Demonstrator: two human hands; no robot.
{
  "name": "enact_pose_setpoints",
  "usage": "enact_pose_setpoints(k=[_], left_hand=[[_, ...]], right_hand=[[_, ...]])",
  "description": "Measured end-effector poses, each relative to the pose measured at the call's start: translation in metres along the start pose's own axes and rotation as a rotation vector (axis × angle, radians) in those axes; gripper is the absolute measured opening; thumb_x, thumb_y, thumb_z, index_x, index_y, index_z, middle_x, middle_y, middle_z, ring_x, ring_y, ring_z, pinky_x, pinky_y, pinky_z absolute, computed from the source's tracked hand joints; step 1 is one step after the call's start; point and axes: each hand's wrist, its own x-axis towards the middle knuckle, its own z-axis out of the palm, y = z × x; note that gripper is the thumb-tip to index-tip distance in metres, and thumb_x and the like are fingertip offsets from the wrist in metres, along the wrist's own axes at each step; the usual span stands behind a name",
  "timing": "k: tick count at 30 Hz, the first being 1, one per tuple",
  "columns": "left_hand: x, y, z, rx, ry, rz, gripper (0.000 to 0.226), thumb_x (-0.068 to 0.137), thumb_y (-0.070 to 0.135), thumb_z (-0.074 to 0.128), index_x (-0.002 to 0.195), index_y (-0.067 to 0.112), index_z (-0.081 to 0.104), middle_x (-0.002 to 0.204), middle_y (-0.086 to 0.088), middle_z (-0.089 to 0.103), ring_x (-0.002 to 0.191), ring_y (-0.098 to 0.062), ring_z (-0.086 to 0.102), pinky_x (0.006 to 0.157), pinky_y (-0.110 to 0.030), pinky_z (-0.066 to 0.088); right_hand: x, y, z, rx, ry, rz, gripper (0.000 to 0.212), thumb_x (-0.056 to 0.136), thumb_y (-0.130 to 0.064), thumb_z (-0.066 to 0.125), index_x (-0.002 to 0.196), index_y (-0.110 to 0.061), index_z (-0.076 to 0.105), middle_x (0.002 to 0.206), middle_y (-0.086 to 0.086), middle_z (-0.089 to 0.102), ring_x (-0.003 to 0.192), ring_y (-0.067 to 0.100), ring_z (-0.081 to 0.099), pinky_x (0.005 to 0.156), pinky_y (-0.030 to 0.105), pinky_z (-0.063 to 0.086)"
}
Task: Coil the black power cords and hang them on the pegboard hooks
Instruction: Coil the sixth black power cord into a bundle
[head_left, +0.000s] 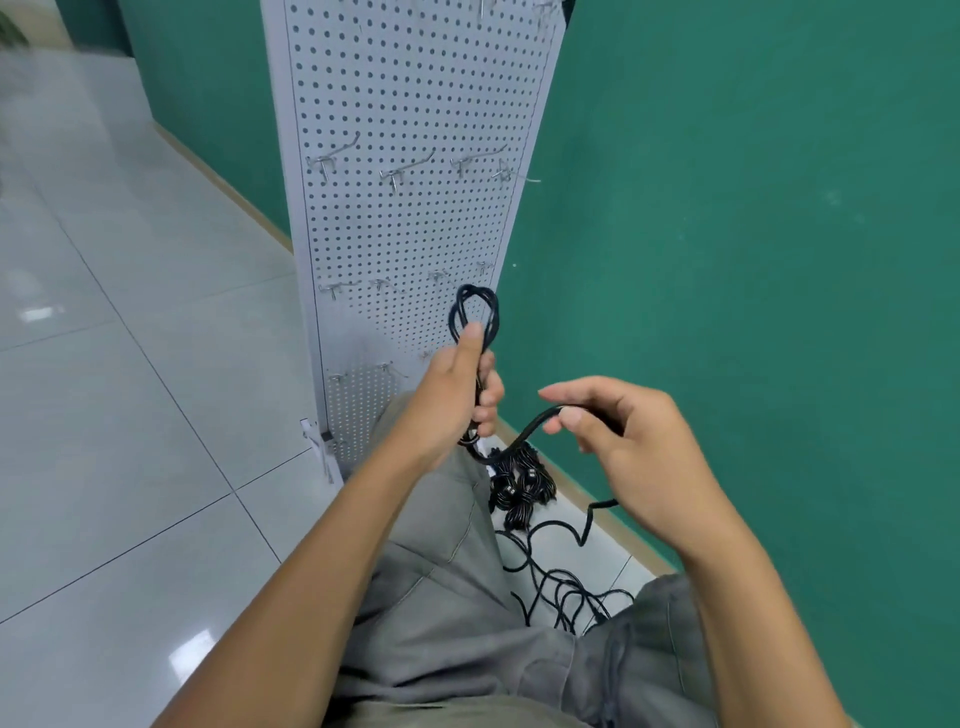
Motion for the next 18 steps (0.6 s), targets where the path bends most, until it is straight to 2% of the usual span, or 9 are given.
enact_pose_setpoints(k=[4, 6, 8, 11, 14, 16, 18], left_hand=[[-0.009, -0.005, 0.022, 0.114, -0.142, 0.005, 0.054, 0.110, 0.052, 0.023, 0.092, 0.008, 0.048, 0.067, -0.006, 0.067, 0.055, -0.026, 0.046, 0.045, -0.026, 0.038], [-0.012, -0.006, 0.030, 0.159, -0.209, -0.006, 0.062, 0.110, 0.053, 0.022, 0.096, 0.003, 0.055, 0.071, -0.006, 0.072, 0.062, -0.031, 0.055, 0.051, -0.030, 0.042], [-0.016, -0.008, 0.038, 0.164, -0.284, -0.021, 0.060, 0.110, 0.052, 0.021, 0.097, 0.010, 0.062, 0.075, -0.009, 0.073, 0.061, -0.026, 0.061, 0.053, -0.028, 0.043], [-0.023, -0.010, 0.047, 0.039, -0.349, -0.070, 0.055, 0.109, 0.053, 0.022, 0.082, 0.014, 0.050, 0.063, -0.007, 0.063, 0.053, -0.020, 0.057, 0.049, -0.024, 0.042], [-0.023, -0.011, 0.048, -0.098, -0.404, -0.100, 0.056, 0.107, 0.058, 0.023, 0.084, 0.014, 0.049, 0.055, -0.002, 0.047, 0.046, -0.017, 0.043, 0.048, -0.024, 0.036], [-0.023, -0.008, 0.048, -0.132, -0.435, -0.135, 0.056, 0.106, 0.058, 0.027, 0.089, 0.012, 0.053, 0.055, -0.001, 0.038, 0.046, -0.014, 0.034, 0.046, -0.025, 0.024], [-0.025, -0.004, 0.047, -0.133, -0.461, -0.141, 0.048, 0.102, 0.056, 0.038, 0.087, 0.013, 0.052, 0.056, 0.000, 0.033, 0.047, -0.013, 0.029, 0.048, -0.028, 0.019]], right_hand=[[0.005, -0.004, -0.005, -0.055, 0.129, -0.025, 0.022, 0.094, -0.002, 0.067, 0.096, -0.024, 0.069, 0.085, -0.014, 0.075, 0.089, 0.003, 0.070, 0.085, 0.021, 0.048], [0.006, -0.006, -0.007, -0.088, 0.201, -0.024, 0.019, 0.089, -0.002, 0.073, 0.090, -0.020, 0.067, 0.085, -0.016, 0.073, 0.088, 0.001, 0.070, 0.082, 0.014, 0.048], [0.008, -0.008, -0.010, -0.147, 0.290, -0.016, 0.021, 0.081, -0.005, 0.082, 0.085, -0.018, 0.066, 0.080, -0.014, 0.072, 0.081, -0.001, 0.069, 0.074, 0.008, 0.046], [0.010, -0.009, -0.017, -0.289, 0.384, 0.015, 0.030, 0.070, -0.020, 0.092, 0.080, -0.025, 0.064, 0.078, -0.012, 0.069, 0.074, 0.001, 0.063, 0.065, 0.009, 0.044], [0.011, -0.006, -0.025, -0.357, 0.434, 0.049, 0.037, 0.064, -0.034, 0.095, 0.077, -0.026, 0.061, 0.078, -0.012, 0.066, 0.066, 0.003, 0.054, 0.059, 0.012, 0.039], [0.010, -0.006, -0.027, -0.336, 0.436, 0.046, 0.038, 0.064, -0.034, 0.095, 0.077, -0.025, 0.061, 0.078, -0.011, 0.066, 0.064, 0.002, 0.052, 0.058, 0.012, 0.038], [0.008, -0.006, -0.026, -0.268, 0.415, 0.029, 0.031, 0.070, -0.026, 0.092, 0.080, -0.024, 0.063, 0.080, -0.010, 0.067, 0.069, 0.001, 0.056, 0.063, 0.010, 0.040]])
